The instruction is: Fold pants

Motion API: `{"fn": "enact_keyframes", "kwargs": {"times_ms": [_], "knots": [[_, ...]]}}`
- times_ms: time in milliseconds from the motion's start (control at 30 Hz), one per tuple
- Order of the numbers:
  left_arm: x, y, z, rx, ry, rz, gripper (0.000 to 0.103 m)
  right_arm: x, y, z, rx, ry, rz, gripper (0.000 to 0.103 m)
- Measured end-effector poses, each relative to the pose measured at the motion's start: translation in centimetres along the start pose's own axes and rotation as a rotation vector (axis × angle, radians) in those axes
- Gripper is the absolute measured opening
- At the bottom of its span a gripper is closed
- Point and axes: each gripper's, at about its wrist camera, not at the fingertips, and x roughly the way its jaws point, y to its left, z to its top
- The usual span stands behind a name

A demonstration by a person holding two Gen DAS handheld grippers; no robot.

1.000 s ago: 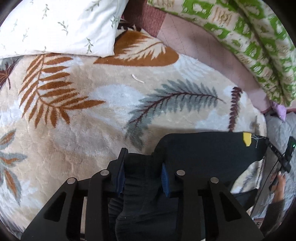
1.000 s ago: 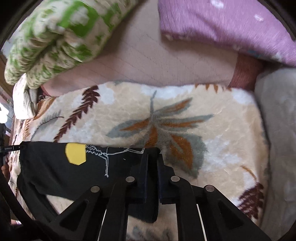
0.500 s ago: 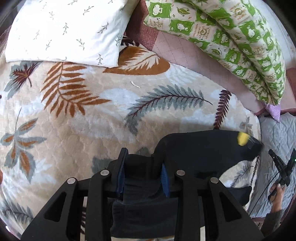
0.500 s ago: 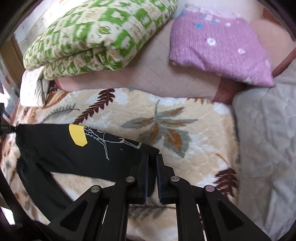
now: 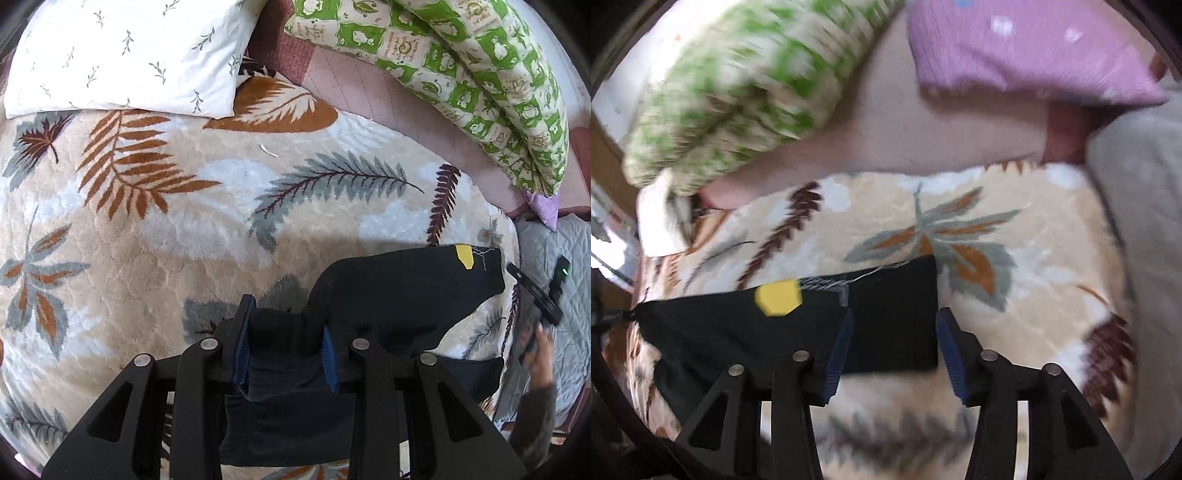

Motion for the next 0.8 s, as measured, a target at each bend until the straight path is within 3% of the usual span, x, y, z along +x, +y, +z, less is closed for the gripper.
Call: {"fn": "enact_keyframes", "kwargs": {"times_ms": [67, 100, 233, 300, 533, 800], "knots": [[0.5, 0.1, 0.2, 0.009, 0.007, 0.002, 0.03, 2.5, -0.8, 0.9, 0.011, 0.027, -0.026, 0.049], [0.7, 0.1, 0.3, 0.013, 0.009, 0.002, 0.03, 3.4, -1.3, 1.1, 0.026, 0.042, 0.009, 0.044], [1.3, 0.2, 0.7, 0.012, 0.011, -0.002, 0.03, 5.8, -1.5, 2.0, -0.012, 0.084, 0.063, 0.04], [1.5, 0.3, 0.8, 0.006, 0.015, 0.007, 0.03, 6.0, -1.2, 2.5, -0.058, 0.077, 0.016, 0.011], [0.8, 0.6, 0.6, -0.042, 0.014, -0.005, 0.03, 2.5, 0.7, 2.4, -0.135, 0.039, 0.008, 0.009], [-1.4, -0.3, -0.8, -0.056, -0.025, 0.001, 0.03, -4.2, 2.3, 0.6, -0.184, -0.042, -0.001, 0.009]]}}
